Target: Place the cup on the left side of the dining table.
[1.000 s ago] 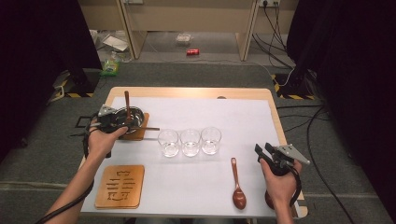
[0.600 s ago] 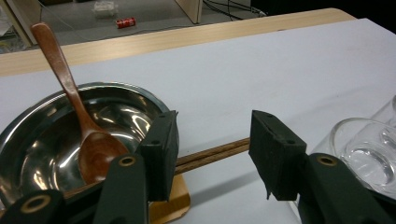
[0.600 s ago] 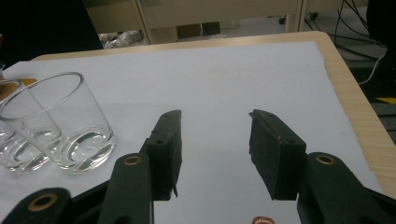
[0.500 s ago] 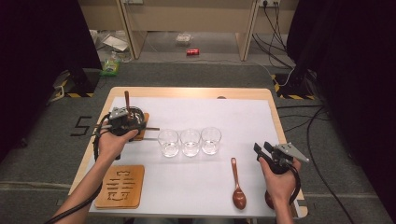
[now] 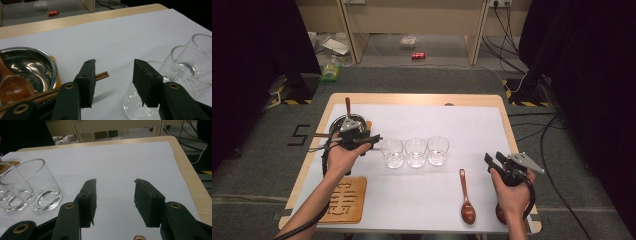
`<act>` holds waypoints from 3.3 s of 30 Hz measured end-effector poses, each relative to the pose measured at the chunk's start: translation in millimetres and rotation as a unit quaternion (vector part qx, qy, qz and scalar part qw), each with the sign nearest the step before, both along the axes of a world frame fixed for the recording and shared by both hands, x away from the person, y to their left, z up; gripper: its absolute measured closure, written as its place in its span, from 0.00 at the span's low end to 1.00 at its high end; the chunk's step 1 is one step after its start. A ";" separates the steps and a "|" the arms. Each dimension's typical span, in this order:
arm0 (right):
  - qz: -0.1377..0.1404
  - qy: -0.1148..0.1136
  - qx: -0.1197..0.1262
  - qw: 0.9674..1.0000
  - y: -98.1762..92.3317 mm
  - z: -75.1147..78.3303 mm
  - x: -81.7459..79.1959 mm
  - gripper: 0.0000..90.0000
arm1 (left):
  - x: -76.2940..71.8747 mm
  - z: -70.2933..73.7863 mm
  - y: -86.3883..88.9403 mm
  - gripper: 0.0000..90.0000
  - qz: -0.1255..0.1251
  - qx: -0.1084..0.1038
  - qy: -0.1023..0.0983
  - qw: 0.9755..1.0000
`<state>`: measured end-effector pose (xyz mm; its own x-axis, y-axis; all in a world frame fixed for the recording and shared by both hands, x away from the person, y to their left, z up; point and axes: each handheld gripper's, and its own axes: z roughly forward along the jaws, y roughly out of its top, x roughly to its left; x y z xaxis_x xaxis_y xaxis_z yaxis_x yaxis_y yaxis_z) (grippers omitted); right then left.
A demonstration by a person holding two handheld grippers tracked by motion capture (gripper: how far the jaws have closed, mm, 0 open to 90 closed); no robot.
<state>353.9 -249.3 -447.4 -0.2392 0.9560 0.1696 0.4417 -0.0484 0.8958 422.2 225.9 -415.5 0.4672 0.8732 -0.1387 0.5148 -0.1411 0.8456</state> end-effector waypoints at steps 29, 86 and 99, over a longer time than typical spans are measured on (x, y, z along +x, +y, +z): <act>0.008 0.011 0.000 1.000 3.8 -2.0 0.1 0.58 | 10.2 -23.7 -36.9 0.82 -0.013 0.037 0.079 0.996; 0.011 0.020 0.002 1.000 7.3 -4.9 0.6 0.58 | -18.7 -27.5 64.8 0.90 0.041 0.034 0.086 0.995; 0.015 0.020 0.000 1.000 8.0 -5.4 0.8 0.58 | -16.9 -23.1 63.0 0.85 0.045 0.007 0.067 0.997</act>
<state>354.6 -241.3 -452.8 -0.2611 0.9485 0.1795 0.4793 -0.0341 0.8770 405.4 288.9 -438.6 0.3647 0.9131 -0.1823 0.6334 -0.0998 0.7674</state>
